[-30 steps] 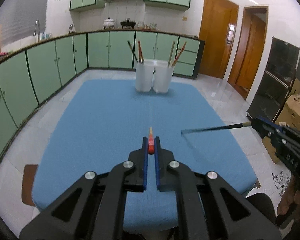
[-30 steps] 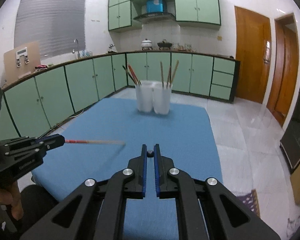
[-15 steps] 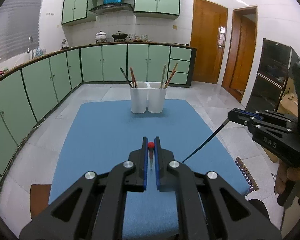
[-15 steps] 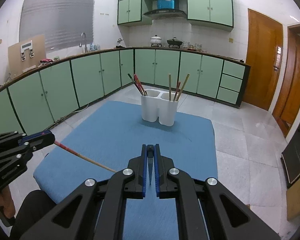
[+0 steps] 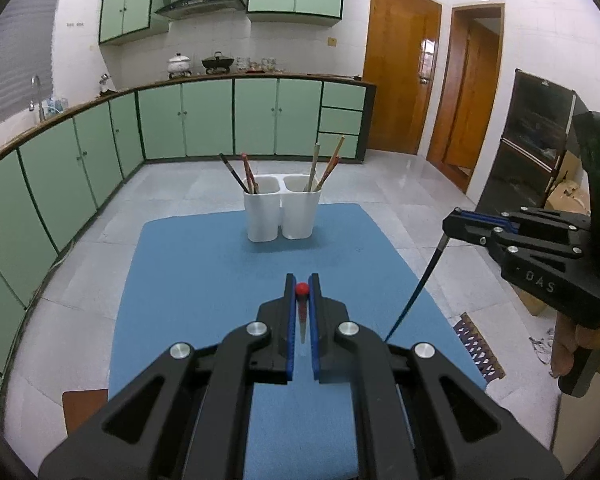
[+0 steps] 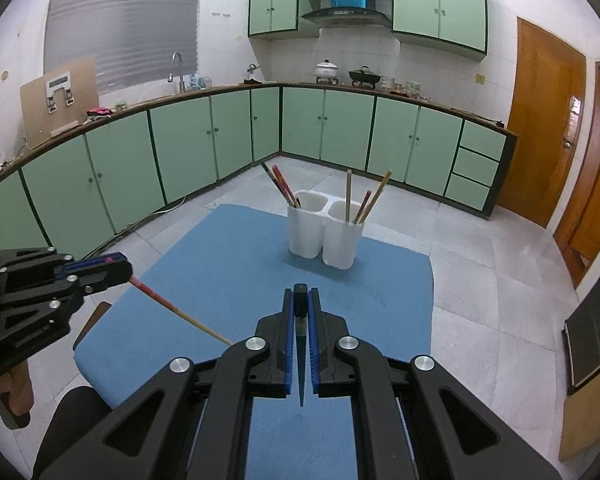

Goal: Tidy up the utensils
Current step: 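Carry both chopsticks to the white holder and lower them in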

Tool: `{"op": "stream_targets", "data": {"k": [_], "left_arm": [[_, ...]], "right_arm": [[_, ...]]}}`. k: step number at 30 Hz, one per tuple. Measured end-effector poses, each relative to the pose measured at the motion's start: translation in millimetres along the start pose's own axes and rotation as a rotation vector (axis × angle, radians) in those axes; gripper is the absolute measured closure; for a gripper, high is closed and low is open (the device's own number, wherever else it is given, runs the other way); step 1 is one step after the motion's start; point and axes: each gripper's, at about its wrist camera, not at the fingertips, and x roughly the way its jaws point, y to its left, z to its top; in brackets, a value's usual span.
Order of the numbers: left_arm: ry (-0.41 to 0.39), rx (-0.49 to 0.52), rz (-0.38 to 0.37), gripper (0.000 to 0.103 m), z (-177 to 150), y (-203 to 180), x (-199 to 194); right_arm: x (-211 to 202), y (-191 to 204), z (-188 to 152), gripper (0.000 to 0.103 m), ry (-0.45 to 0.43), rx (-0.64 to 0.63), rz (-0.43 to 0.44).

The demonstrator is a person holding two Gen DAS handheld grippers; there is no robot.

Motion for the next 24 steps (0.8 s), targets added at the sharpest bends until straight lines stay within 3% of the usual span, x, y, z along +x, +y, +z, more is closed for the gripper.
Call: {"op": "stream_targets", "data": {"k": [7, 16, 24], "left_arm": [[0.009, 0.014, -0.025, 0.098, 41.3, 5.6, 4.3], [-0.092, 0.052, 0.022, 0.098, 117.1, 8.9, -8.0], [-0.148, 0.053, 0.026, 0.098, 172.1, 8.0, 12.9]], "right_arm": [[-7.6, -13.9, 39.8, 0.097, -0.026, 0.025, 0.016], [-8.7, -29.3, 115.5, 0.097, -0.109, 0.045, 0.002], [21.3, -43.2, 178.5, 0.097, -0.148, 0.104, -0.014]]}}
